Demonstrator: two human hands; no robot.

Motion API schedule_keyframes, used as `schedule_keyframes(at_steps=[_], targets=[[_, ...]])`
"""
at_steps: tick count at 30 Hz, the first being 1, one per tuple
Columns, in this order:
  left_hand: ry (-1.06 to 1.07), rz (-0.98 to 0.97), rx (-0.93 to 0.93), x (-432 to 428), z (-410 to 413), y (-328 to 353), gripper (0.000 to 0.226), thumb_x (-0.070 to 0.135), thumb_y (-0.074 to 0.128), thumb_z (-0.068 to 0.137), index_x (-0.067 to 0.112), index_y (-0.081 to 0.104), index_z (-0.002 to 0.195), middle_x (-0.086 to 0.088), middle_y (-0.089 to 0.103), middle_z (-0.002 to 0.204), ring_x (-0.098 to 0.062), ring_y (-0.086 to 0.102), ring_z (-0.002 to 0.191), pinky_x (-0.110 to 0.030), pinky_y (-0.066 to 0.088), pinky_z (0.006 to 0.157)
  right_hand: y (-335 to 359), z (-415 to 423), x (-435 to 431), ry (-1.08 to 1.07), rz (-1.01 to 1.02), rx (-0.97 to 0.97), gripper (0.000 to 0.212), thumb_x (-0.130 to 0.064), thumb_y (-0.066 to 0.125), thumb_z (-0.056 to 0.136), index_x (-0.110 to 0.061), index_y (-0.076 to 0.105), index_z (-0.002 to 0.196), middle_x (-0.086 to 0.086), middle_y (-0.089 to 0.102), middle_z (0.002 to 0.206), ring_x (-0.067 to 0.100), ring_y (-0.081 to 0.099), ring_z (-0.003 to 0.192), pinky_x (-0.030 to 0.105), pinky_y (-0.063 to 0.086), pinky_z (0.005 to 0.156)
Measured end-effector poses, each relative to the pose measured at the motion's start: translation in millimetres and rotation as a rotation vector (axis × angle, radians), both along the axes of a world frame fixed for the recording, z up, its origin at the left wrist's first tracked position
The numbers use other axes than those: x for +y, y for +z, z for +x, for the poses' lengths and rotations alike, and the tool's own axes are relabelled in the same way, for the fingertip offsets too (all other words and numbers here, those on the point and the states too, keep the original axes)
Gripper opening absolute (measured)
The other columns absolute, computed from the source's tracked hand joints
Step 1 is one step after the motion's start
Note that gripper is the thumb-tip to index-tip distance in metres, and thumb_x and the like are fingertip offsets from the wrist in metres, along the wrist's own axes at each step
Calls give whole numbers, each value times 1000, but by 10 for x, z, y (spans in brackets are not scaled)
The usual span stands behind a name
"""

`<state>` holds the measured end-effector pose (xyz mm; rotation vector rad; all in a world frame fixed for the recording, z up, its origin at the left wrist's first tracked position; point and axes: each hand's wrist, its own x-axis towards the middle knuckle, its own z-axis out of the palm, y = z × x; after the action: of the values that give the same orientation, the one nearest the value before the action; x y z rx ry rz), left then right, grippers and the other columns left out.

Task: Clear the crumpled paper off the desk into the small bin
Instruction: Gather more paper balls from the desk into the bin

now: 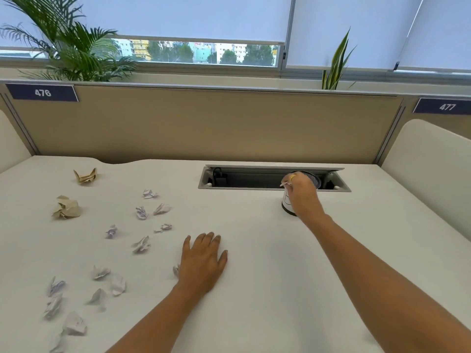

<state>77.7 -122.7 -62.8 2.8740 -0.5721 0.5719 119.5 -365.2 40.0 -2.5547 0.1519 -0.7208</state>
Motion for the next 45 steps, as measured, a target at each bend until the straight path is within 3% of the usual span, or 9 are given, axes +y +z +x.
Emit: schedule_keyframes(at_steps=[7,11,16,23,26,33,38,42,45], targets=[[-7,-105,171,-22,48,-55,48,37,42,95,15,45,137,-2,45,146,-14,37,137,-38,21,115,128,257,-351,-208,40,87,22,8,42,87,9,64,91,27,61,100,38,57,93,37,45,75],[-3,-142,102,-31,26,-53,43,31,57,89,9,59,126,-8,58,133,-22,52,126,-44,34,108,145,360,-386,-232,105,148,20,1,58,84,4,63,103,25,61,111,38,56,104,37,45,86],[9,-91,178,-13,61,-81,49,41,36,96,20,40,140,2,39,149,-11,31,139,-35,20,115,63,361,-397,-204,125,129,25,-2,63,84,1,61,108,21,60,117,35,55,109,36,44,91],[0,-95,89,-27,2,2,36,26,75,74,8,72,105,-9,72,110,-22,68,103,-41,53,85,-165,95,-184,-104,75,-140,18,7,52,85,3,67,95,20,66,100,32,58,98,14,32,78],[-7,-142,143,-32,4,-21,41,30,56,89,11,59,125,-8,59,133,-21,53,125,-40,40,103,-310,-119,-1,4,-13,-241,16,12,57,78,1,68,83,18,68,85,33,61,86,24,40,76],[47,39,225,12,-7,-24,47,37,27,98,24,32,143,5,32,153,-10,25,142,-43,9,118,-848,-550,248,143,-40,29,18,9,60,76,-4,69,85,9,69,96,29,61,97,42,49,87],[32,168,-10,211,-124,79,30,27,71,73,25,72,103,-3,71,114,-23,65,110,-60,47,91,-956,-639,288,175,-60,104,16,8,59,78,-3,69,83,9,70,93,30,60,100,44,48,87],[179,200,166,489,-21,40,49,45,30,96,29,35,142,-6,23,157,-27,16,146,-63,5,113,-982,-648,279,140,-49,142,13,0,55,84,-5,66,87,6,68,96,25,57,100,35,44,86],[298,183,198,730,31,52,72,63,7,85,30,25,146,-5,16,159,-31,6,147,-62,-2,114,-986,-645,291,131,-47,135,12,-1,55,84,-6,65,86,5,67,93,24,58,95,31,41,80]])
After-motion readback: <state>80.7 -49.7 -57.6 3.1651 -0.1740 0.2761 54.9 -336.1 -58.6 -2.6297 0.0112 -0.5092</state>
